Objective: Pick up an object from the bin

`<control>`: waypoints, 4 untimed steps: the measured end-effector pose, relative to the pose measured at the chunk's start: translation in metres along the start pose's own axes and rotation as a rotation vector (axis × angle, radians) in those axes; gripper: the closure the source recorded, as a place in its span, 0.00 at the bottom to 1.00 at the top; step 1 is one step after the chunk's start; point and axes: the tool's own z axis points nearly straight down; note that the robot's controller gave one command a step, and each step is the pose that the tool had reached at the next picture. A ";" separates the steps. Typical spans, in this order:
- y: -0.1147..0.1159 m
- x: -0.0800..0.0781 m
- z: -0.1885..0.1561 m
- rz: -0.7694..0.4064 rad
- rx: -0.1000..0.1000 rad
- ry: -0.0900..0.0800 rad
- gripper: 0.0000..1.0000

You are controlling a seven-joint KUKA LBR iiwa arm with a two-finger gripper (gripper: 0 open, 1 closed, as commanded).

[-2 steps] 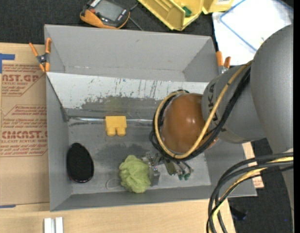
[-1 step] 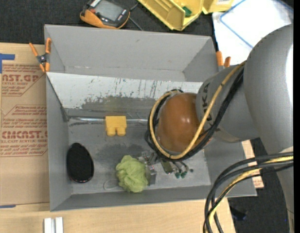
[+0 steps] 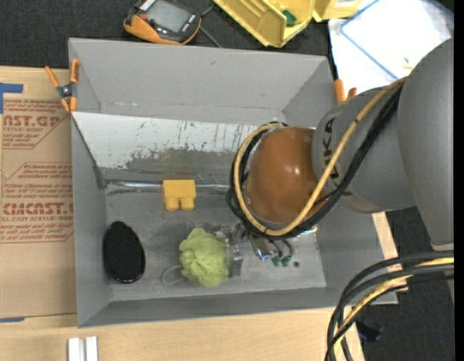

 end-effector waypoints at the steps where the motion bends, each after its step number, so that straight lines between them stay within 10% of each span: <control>1: 0.006 -0.002 -0.001 -0.030 0.001 0.007 1.00; 2: 0.006 -0.008 -0.093 -0.008 0.001 -0.005 1.00; 3: 0.029 0.003 -0.012 -0.052 -0.002 0.021 1.00; 4: 0.049 -0.039 -0.041 -0.185 0.002 -0.020 1.00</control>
Offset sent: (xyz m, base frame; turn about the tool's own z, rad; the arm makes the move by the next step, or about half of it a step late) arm 0.0045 0.0061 0.0892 -0.0085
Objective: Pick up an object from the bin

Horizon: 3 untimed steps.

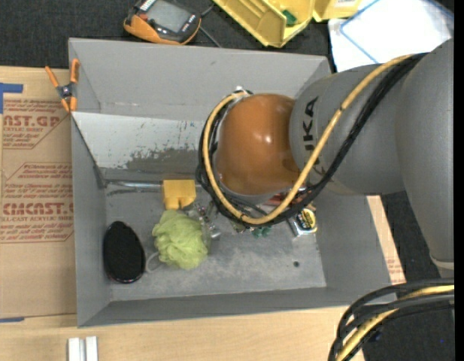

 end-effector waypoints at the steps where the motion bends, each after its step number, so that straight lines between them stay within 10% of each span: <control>1: 0.008 0.017 0.062 -0.010 -0.009 0.042 1.00; 3: 0.013 0.012 0.011 -0.043 -0.006 0.024 1.00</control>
Offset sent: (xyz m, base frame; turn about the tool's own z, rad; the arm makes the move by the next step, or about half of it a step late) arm -0.0038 -0.0050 0.0659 0.0088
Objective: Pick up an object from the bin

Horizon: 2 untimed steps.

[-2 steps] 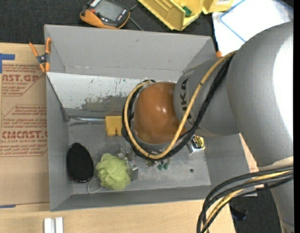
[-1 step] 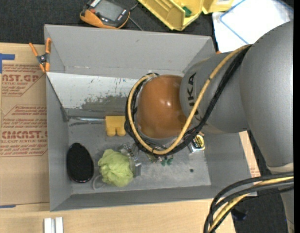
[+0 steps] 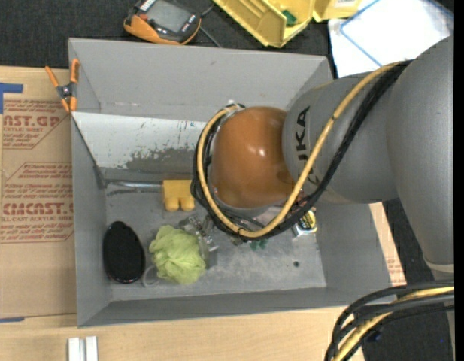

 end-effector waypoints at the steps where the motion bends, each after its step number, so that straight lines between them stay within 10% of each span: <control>1: -0.009 -0.060 -0.009 -0.167 0.000 -0.004 1.00; 2: 0.009 -0.031 -0.075 -0.065 -0.003 0.002 1.00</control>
Offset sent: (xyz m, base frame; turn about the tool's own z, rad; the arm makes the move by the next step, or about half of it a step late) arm 0.0242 0.0197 0.0719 -0.0645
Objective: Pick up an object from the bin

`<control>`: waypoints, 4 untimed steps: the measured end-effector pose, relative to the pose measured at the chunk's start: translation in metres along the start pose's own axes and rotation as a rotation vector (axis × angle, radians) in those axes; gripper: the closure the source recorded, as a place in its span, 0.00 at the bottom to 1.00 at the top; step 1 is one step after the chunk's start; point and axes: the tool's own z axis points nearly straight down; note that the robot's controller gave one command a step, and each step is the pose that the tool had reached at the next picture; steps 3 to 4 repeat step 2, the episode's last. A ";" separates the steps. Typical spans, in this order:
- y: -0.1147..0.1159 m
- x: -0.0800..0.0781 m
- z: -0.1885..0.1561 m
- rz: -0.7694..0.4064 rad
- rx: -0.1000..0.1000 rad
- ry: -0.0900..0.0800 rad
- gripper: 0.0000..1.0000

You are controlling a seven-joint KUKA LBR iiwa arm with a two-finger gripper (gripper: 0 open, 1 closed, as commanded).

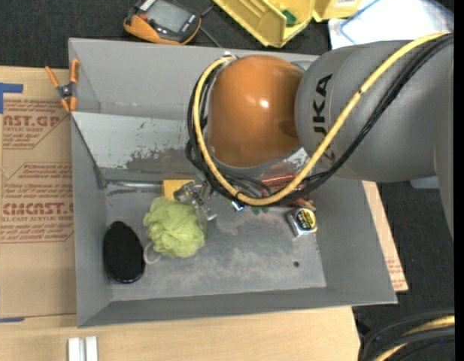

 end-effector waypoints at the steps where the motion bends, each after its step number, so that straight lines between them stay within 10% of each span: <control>1: -0.012 0.020 0.108 -0.201 0.002 -0.001 1.00; 2: 0.001 -0.004 0.041 0.140 0.001 -0.011 1.00; 4: 0.001 -0.004 0.041 0.140 0.001 -0.011 1.00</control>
Offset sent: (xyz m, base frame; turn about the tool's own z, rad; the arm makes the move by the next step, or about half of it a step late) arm 0.0050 0.0045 -0.0366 0.1412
